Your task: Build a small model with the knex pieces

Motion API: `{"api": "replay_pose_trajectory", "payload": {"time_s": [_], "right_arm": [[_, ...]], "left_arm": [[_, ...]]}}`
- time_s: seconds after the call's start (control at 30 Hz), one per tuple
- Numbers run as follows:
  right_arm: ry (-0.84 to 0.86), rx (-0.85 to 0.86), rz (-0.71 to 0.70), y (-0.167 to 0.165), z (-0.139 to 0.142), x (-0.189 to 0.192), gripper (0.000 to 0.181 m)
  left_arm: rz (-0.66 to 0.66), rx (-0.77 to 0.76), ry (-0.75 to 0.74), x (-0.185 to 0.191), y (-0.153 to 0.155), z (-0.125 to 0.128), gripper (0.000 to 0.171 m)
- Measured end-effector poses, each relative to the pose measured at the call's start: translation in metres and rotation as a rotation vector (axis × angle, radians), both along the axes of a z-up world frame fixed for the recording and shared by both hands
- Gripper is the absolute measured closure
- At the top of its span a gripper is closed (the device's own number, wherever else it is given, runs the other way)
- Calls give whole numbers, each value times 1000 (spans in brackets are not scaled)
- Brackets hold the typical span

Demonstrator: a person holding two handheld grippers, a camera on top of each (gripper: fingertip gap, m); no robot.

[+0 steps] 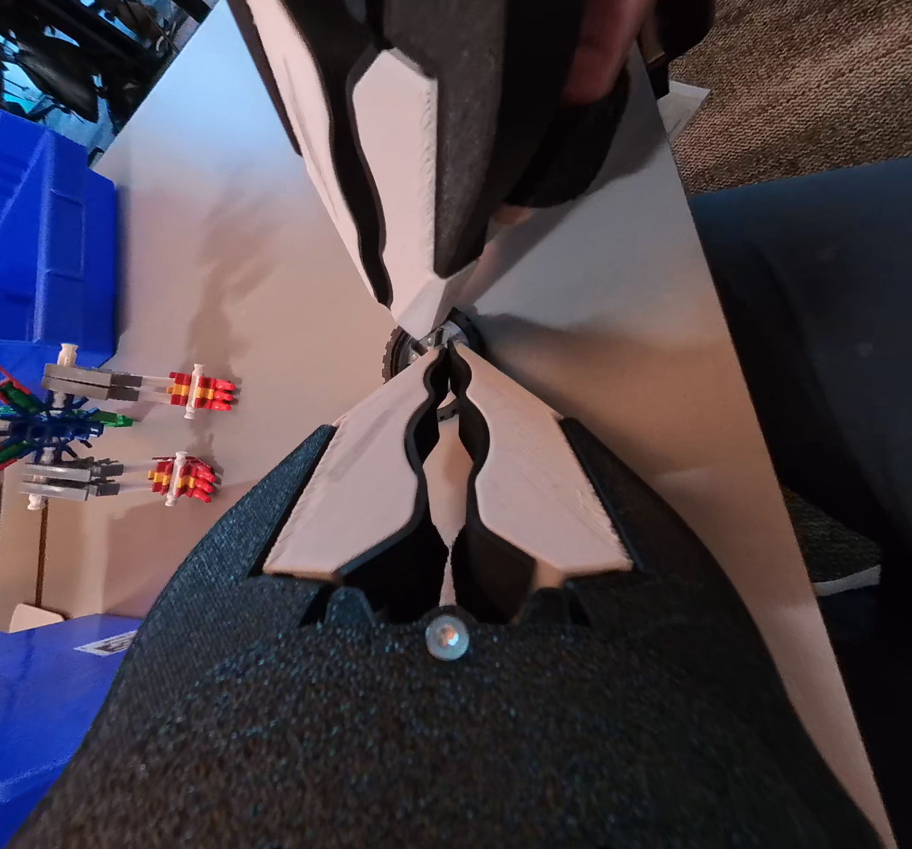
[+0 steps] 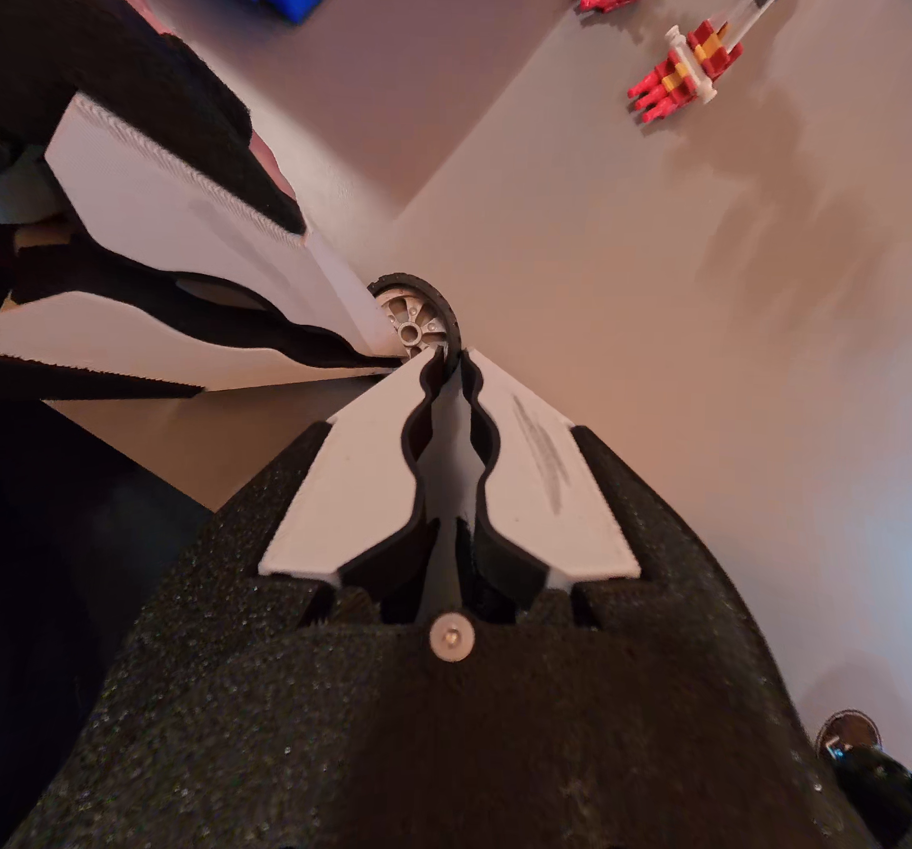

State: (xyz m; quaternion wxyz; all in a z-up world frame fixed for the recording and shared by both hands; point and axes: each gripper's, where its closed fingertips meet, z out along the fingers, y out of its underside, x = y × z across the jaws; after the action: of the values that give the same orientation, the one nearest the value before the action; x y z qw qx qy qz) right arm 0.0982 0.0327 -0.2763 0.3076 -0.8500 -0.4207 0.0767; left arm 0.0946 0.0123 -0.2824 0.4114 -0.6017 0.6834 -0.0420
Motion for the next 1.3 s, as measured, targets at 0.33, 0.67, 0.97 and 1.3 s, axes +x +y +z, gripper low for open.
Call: {"api": "replay_pose_trajectory", "payload": {"time_s": [0.33,0.67,0.97,1.3], "right_arm": [[7,14,-28,-2,3,6,180],[-23,-38,6,2,-2,6,181],[-193,-227,160,3,-4,3,181],[-63,-119,165,5,1,1,181]], "left_arm": [[-3,14,4,3,-1,1,171],[-14,-11,-8,7,-4,2,171],[-14,-33,-34,7,-4,3,171],[-29,-49,-68,6,-5,4,171]]}}
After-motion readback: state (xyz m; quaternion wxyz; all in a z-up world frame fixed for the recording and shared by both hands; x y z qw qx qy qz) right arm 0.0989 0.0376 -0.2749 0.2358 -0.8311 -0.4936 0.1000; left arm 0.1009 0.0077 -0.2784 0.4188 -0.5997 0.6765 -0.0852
